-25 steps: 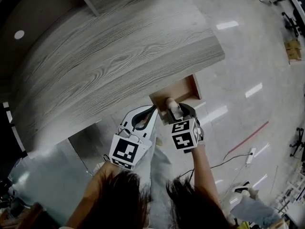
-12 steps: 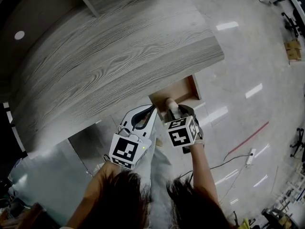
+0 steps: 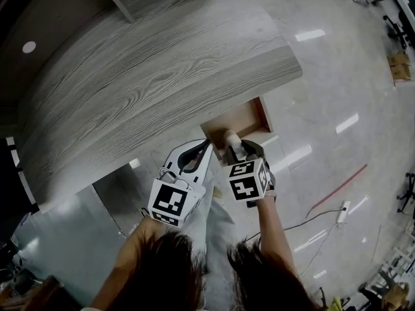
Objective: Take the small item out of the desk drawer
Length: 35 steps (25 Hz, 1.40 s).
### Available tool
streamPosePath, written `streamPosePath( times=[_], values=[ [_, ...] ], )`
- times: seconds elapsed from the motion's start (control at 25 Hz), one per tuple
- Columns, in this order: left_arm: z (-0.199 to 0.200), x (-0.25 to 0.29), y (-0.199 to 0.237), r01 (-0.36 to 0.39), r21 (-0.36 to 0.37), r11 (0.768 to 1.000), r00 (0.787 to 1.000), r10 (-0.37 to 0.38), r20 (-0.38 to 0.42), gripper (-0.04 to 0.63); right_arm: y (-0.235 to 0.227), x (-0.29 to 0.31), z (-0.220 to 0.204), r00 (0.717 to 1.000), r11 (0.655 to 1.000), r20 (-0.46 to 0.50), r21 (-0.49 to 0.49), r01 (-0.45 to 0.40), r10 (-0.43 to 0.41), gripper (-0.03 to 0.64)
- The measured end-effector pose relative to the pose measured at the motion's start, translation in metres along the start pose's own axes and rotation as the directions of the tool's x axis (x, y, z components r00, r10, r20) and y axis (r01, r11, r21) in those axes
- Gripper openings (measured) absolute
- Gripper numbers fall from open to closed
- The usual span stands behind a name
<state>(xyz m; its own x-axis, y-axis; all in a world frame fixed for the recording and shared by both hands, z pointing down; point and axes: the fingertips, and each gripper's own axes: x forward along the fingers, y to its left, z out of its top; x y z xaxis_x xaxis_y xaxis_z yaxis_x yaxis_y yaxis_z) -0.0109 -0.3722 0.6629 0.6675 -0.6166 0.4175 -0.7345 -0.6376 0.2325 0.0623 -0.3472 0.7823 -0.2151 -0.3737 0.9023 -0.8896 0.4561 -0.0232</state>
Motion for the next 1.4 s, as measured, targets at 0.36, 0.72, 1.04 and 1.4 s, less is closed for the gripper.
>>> streamPosePath(
  times=[0.36,0.72,1.04,1.4],
  values=[
    [0.0,-0.009,-0.013,-0.014,0.016,1.0,1.0,0.014,-0.001,0.017,-0.003,-0.027,0.009,0.996,0.999,0.089,0.035,0.012,-0.015,0.16],
    [0.004,-0.022,-0.035,-0.022,0.028,0.999,1.0,0.021,0.02,0.017,-0.003,-0.054,0.005,0.989,0.999,0.147,0.044,0.012,-0.018,0.161],
    [0.006,-0.037,-0.055,-0.035,0.032,0.999,0.999,0.034,0.033,0.017,0.0,-0.082,0.004,0.976,0.999,0.216,0.051,0.017,-0.028,0.161],
    [0.024,-0.058,-0.084,-0.038,0.045,0.998,0.998,0.036,0.044,0.017,-0.002,-0.124,0.01,0.954,0.997,0.293,0.073,0.038,-0.058,0.161]
  ],
)
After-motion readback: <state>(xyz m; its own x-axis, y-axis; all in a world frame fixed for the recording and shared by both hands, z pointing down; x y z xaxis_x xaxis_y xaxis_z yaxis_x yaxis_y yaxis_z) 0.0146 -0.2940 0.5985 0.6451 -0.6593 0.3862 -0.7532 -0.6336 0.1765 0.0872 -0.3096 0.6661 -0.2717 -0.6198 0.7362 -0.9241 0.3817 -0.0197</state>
